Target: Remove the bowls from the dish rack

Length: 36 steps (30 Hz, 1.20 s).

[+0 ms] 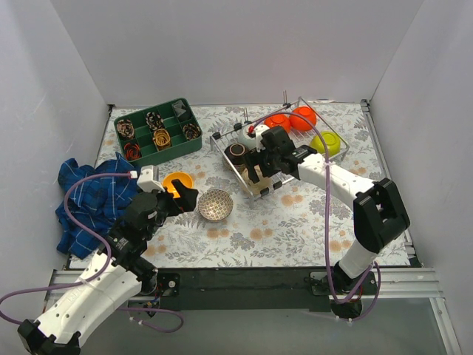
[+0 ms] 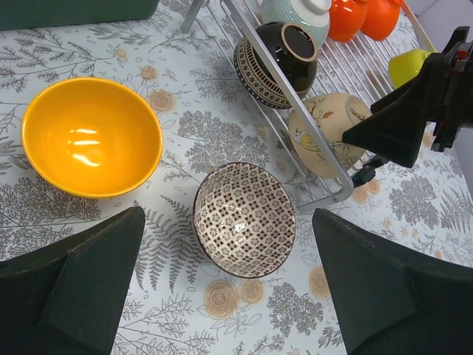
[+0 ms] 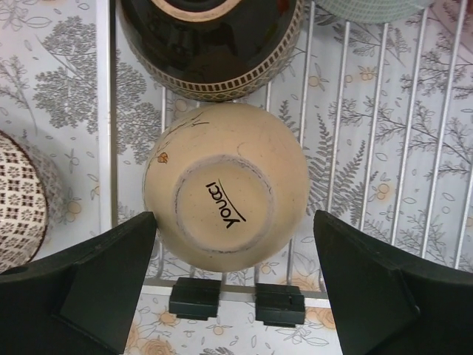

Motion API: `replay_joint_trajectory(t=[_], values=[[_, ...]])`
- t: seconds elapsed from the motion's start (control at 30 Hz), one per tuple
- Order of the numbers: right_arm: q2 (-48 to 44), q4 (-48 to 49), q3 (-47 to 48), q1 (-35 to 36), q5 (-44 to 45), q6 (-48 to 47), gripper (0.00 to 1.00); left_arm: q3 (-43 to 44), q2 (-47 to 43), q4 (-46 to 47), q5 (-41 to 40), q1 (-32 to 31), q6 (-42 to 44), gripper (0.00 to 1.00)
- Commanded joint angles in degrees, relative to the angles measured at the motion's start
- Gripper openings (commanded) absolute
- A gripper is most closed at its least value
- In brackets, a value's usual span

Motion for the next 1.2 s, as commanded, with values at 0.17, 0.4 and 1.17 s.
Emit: replay_joint_trajectory(t=[0.17,0.4,1.17], values=[[0.6,0.1,3.0,-7.9,7.2,-8.0,0.95,-0.5,-0.7,1.9,-3.3,0.3,1.9,0.98],[4.7,1.2,6.6,-15.9,6.5,-11.1,0.95,-0.4,0.4,1.9,-3.3,0.2,2.2,0.98],[1.0,0.0,4.8,-10.4,3.6,-18.4,0.95,-0.7,1.5,2.4,-2.0,0.3,2.7,0.98]])
